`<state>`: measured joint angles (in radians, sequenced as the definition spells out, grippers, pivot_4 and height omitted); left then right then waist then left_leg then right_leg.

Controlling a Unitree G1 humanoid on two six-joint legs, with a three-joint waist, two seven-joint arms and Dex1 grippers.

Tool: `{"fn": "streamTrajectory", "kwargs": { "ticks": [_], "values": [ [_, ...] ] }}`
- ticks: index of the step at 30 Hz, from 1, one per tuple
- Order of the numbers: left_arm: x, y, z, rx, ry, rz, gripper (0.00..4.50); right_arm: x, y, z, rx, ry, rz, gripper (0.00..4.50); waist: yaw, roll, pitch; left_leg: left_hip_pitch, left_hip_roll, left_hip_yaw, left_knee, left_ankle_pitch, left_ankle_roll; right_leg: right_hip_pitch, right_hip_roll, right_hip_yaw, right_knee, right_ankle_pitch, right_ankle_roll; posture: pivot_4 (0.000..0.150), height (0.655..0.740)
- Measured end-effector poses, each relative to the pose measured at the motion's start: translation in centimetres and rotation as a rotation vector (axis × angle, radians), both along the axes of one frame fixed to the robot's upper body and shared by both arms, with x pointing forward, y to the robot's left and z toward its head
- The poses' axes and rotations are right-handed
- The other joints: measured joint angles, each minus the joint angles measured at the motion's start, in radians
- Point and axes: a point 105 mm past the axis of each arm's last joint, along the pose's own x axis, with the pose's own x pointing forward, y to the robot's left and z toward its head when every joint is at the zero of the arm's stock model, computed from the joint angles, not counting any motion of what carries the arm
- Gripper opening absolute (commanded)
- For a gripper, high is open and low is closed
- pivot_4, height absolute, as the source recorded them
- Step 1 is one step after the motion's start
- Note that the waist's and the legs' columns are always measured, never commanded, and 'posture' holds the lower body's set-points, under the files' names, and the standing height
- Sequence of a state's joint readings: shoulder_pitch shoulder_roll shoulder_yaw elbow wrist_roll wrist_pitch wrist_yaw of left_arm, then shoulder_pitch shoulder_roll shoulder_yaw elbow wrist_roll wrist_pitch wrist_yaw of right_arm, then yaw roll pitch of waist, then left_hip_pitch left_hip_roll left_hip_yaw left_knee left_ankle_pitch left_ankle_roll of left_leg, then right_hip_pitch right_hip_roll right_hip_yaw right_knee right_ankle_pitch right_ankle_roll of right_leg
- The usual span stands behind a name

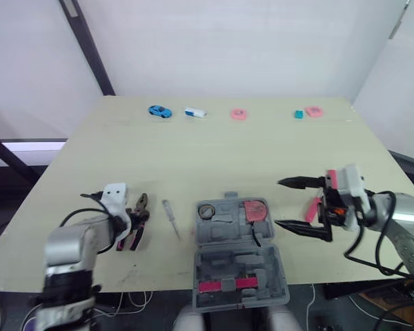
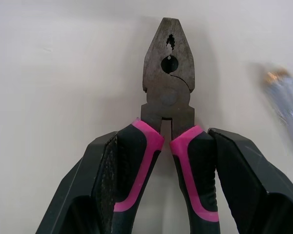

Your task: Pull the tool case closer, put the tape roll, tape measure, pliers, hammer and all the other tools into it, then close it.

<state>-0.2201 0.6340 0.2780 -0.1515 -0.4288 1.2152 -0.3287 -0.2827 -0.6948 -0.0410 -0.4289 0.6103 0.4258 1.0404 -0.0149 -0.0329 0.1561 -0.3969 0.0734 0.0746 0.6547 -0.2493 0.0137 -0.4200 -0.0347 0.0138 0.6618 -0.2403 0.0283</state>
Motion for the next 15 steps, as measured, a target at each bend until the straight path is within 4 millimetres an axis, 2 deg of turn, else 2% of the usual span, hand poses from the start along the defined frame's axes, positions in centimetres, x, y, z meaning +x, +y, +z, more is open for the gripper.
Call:
{"fn": "streamTrajectory", "kwargs": {
  "ticks": [2,6,9,12,15],
  "values": [
    [-0.3,0.0,0.8,0.038,-0.007,-0.091,2.41,0.6,0.5,0.2,-0.016,-0.018,-0.019,4.5,0.002,-0.003,0.002,0.0,0.0,0.0,0.0,0.0,0.0,-0.001,0.0,-0.001,0.001,0.0,0.0,0.15,0.74],
    [0.1,-1.1,5.0,0.123,-0.081,-0.353,2.41,1.6,2.1,0.3,-0.096,-0.01,-0.019,4.5,0.012,-0.003,0.003,-0.002,0.0,0.001,0.0,0.001,-0.002,-0.002,-0.001,-0.001,0.001,-0.002,-0.004,0.15,0.74],
    [0.4,-4.7,8.2,0.126,-0.119,-0.671,2.41,2.4,3.9,0.2,-0.234,-0.017,-0.003,4.5,0.016,-0.003,0.003,-0.005,-0.001,0.003,0.001,0.001,-0.002,-0.004,-0.002,0.0,-0.001,-0.002,-0.004,0.15,0.74],
    [0.5,-7.4,9.7,0.145,-0.113,-0.907,2.41,3.7,5.2,0.3,-0.321,0.014,0.004,4.5,0.015,-0.003,0.004,-0.007,-0.001,0.004,0.001,0.001,-0.002,-0.006,0.0,0.001,-0.001,-0.002,-0.004,0.15,0.74],
    [0.7,-9.6,10.8,0.174,-0.111,-1.1,2.41,4.9,6.7,0.4,-0.376,0.03,0.004,4.5,0.014,-0.003,0.003,-0.016,0.0,0.001,0.003,0.001,-0.001,-0.015,0.003,0.0,0.001,0.0,-0.001,0.15,0.74]
  ]
}}
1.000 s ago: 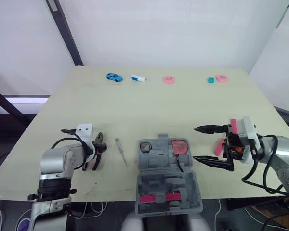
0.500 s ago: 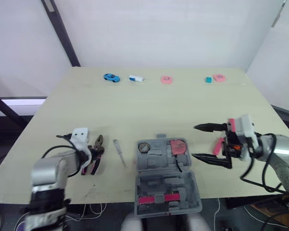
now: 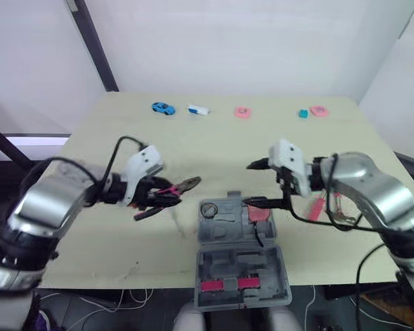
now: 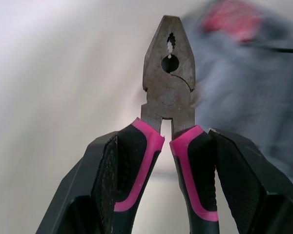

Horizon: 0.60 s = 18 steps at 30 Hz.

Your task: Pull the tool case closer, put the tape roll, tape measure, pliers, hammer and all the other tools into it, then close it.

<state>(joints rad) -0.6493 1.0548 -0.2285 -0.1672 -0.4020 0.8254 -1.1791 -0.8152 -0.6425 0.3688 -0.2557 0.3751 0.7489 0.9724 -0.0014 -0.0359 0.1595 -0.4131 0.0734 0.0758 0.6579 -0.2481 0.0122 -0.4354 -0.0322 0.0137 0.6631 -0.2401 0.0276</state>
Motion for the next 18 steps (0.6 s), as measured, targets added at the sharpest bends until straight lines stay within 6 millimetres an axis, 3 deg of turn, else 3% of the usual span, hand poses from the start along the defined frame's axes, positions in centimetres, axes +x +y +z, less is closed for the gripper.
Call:
{"fn": "streamTrajectory", "kwargs": {
  "ticks": [5,6,18],
  "values": [
    [1.5,-2.8,-0.3,0.091,0.004,-0.234,2.41,1.9,2.3,-1.0,-0.107,0.072,-0.031,4.5,-0.003,0.0,0.0,-0.011,0.001,-0.002,0.008,0.0,0.0,-0.007,0.001,-0.001,0.002,0.0,0.0,0.15,0.74],
    [1.8,-3.2,-0.4,0.107,0.006,-0.275,2.41,1.9,2.9,-1.5,-0.126,0.092,-0.018,4.5,-0.006,0.0,0.0,-0.02,0.001,-0.003,0.011,0.0,0.0,-0.013,0.0,-0.001,0.002,0.001,0.002,0.15,0.74],
    [2.6,-4.4,-0.5,0.17,-0.016,-0.39,2.4,1.9,4.4,-3.1,-0.166,0.187,-0.014,4.5,-0.011,0.001,0.0,-0.019,0.0,-0.003,0.014,-0.002,0.003,-0.013,0.0,-0.002,0.008,0.001,0.003,0.15,0.74]
  ]
}}
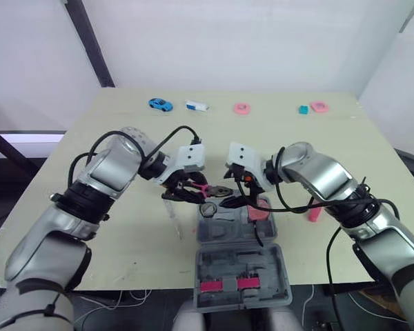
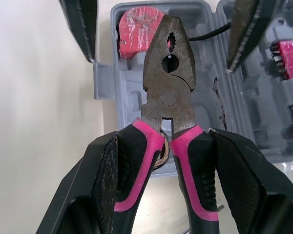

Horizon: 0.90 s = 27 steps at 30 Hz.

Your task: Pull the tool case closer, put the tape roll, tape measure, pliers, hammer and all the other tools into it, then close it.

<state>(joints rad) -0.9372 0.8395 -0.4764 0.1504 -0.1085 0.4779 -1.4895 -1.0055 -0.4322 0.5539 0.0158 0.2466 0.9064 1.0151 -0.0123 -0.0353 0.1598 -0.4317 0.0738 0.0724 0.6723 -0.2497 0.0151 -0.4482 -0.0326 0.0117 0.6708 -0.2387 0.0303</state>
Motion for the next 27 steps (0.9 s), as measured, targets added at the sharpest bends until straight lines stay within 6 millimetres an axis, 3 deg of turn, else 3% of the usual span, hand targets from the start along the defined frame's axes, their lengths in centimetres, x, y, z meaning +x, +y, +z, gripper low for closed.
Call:
{"fn": "streamTrajectory", "kwargs": {
  "ticks": [4,5,7,9,10,12,14,27],
  "values": [
    [-0.1,-0.7,-0.1,-0.007,0.002,-0.025,2.4,-0.3,1.0,-0.2,0.016,0.021,0.015,4.5,-0.001,0.0,0.0,0.0,0.0,-0.001,0.003,0.0,0.0,0.0,0.0,0.0,0.004,0.0,0.0,0.15,0.74],
    [-0.1,-0.7,-0.2,-0.007,0.004,-0.027,2.4,-0.3,1.1,-0.2,0.016,0.022,0.015,4.25,-0.001,0.0,0.0,0.0,0.0,-0.001,0.004,0.0,0.0,0.0,0.0,0.0,0.005,0.0,0.0,0.15,0.74],
    [-0.1,-0.7,-0.1,-0.007,0.004,-0.027,2.4,-0.2,1.0,-0.4,0.013,0.026,0.007,3.73,0.0,0.0,0.0,0.0,0.0,-0.001,0.006,0.0,0.0,0.0,0.0,0.0,0.007,0.0,0.0,0.15,0.74],
    [-0.1,-0.8,-0.2,-0.009,0.004,-0.029,2.4,-0.1,1.0,-0.4,0.015,0.028,0.002,2.63,-0.001,0.0,0.0,0.0,0.0,-0.001,0.008,0.0,0.0,0.0,0.0,0.0,0.008,0.0,0.0,0.15,0.74],
    [-0.1,-0.9,-0.2,-0.011,0.005,-0.031,2.4,-0.2,1.2,-0.4,0.019,0.029,0.004,2.3,-0.001,0.0,0.0,0.0,0.0,-0.001,0.009,0.0,0.0,0.0,0.0,0.0,0.009,0.0,0.0,0.15,0.74],
    [-0.1,-1.1,-0.2,-0.015,0.006,-0.037,2.4,-0.2,1.3,-0.4,0.021,0.031,0.005,1.95,-0.001,0.0,0.0,0.0,0.0,-0.001,0.01,0.0,0.0,0.0,0.0,0.0,0.009,0.0,0.0,0.15,0.74],
    [-0.1,-1.2,-0.2,-0.017,0.006,-0.036,2.4,-0.2,1.3,-0.5,0.018,0.036,-0.001,1.03,-0.001,0.0,0.0,0.0,0.0,-0.001,0.011,0.0,0.0,0.0,0.0,0.0,0.01,0.0,0.0,0.15,0.74],
    [0.0,-1.7,-0.2,-0.025,-0.01,-0.041,2.4,-0.3,0.6,-0.7,0.006,0.012,-0.01,1.0,-0.001,0.0,0.0,0.0,0.0,-0.002,0.011,0.0,0.0,0.0,0.001,0.001,0.009,0.0,0.0,0.15,0.74]
  ]
}}
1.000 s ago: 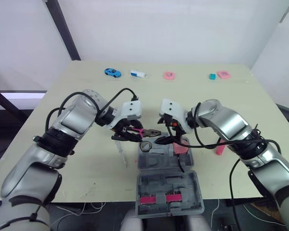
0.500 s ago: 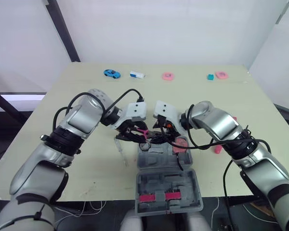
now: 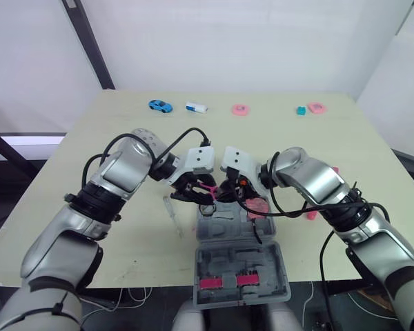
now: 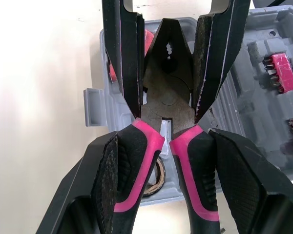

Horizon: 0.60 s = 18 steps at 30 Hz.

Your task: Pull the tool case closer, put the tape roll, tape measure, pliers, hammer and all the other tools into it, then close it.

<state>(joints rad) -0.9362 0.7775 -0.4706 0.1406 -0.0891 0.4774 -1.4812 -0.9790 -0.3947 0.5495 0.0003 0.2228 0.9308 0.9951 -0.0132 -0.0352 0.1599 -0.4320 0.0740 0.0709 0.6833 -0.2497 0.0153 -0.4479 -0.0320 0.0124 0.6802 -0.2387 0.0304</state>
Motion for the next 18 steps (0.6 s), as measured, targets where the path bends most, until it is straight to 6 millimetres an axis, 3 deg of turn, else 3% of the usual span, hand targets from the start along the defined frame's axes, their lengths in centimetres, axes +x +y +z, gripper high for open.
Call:
{"fn": "streamTrajectory", "kwargs": {
  "ticks": [2,4,7,11,18],
  "values": [
    [0.0,0.0,0.0,-0.002,-0.003,-0.002,2.4,0.0,0.0,0.0,0.0,-0.001,-0.001,1.0,0.0,0.0,0.0,0.0,0.0,0.0,0.0,0.0,0.0,0.0,0.0,0.0,0.0,0.0,0.0,0.15,0.74],
    [0.0,-0.1,-0.1,-0.016,-0.006,0.002,3.44,0.1,-0.1,0.0,-0.002,-0.002,-0.004,1.0,0.0,0.0,0.0,0.0,0.0,0.0,0.0,0.0,0.0,0.0,0.0,0.0,0.0,0.0,0.0,0.15,0.74],
    [0.3,-0.2,0.5,-0.075,-0.027,0.017,4.5,0.2,-0.8,-0.8,-0.016,0.009,-0.029,1.0,0.002,0.0,0.0,0.0,0.0,0.0,0.0,0.0,0.0,0.0,0.0,0.0,0.0,0.0,0.0,0.15,0.74],
    [0.0,0.6,0.6,-0.183,-0.011,0.066,4.5,-0.2,-2.2,-1.8,-0.026,0.027,-0.053,1.0,0.0,0.0,0.0,0.0,0.0,0.0,0.0,0.0,0.0,0.0,0.0,0.0,0.0,0.0,0.0,0.15,0.74],
    [-3.5,1.9,-0.1,-0.552,0.095,0.152,4.5,-1.4,-7.3,-2.2,-0.064,0.022,-0.121,1.0,0.0,0.0,0.0,0.0,0.0,0.0,0.0,0.0,0.0,0.001,-0.001,0.0,0.0,0.0,0.0,0.15,0.74]
  ]
}}
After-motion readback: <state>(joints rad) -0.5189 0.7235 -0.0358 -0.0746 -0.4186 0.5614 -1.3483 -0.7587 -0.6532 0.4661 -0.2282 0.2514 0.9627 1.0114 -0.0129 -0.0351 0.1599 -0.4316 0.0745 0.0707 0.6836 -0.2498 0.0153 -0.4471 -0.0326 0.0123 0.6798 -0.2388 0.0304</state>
